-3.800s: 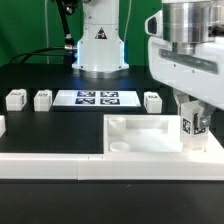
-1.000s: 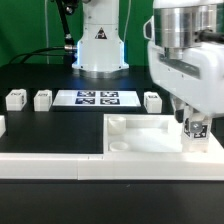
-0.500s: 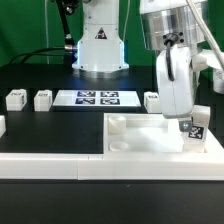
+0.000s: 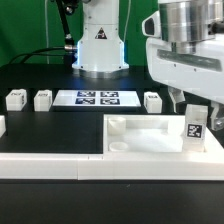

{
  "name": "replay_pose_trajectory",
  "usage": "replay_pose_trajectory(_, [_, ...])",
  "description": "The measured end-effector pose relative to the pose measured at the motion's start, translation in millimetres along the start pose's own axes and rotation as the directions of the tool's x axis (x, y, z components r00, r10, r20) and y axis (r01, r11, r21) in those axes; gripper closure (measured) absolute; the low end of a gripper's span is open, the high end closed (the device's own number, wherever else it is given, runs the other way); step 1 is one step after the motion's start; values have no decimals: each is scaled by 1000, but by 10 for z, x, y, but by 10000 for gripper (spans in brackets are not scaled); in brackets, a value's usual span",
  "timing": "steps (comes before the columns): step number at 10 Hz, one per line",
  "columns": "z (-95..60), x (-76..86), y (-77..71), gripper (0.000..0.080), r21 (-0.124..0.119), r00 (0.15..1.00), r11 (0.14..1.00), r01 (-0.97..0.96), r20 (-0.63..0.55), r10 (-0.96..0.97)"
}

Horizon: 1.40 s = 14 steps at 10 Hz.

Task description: Assemble square table

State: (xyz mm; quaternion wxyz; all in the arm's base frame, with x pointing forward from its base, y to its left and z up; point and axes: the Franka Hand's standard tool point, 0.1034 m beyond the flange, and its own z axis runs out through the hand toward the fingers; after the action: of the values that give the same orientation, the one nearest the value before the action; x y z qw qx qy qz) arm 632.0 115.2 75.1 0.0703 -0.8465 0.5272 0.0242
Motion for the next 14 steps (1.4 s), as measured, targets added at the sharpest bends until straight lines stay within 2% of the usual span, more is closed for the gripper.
replay_pose_trajectory(3, [1, 17, 8, 151, -6, 976, 976, 217, -6, -217])
replay_pose_trajectory(5, [34, -10, 5, 151, -62, 820, 819, 570, -24, -572])
replay_pose_trajectory(6, [98, -6, 25, 151, -75, 772, 771, 632, -20, -635])
replay_pose_trajectory(7, [91, 6, 25, 232, -74, 774, 773, 630, -21, -633])
replay_pose_trajectory(8, [92, 5, 26, 368, -73, 797, 797, 600, -23, -603])
replay_pose_trajectory(9, [96, 6, 28, 368, -73, 802, 801, 594, -23, -597])
replay_pose_trajectory(10, [97, 2, 27, 514, -69, 848, 847, 526, -28, -529])
replay_pose_trajectory(14, [98, 0, 27, 512, -58, 960, 960, 273, -45, -275])
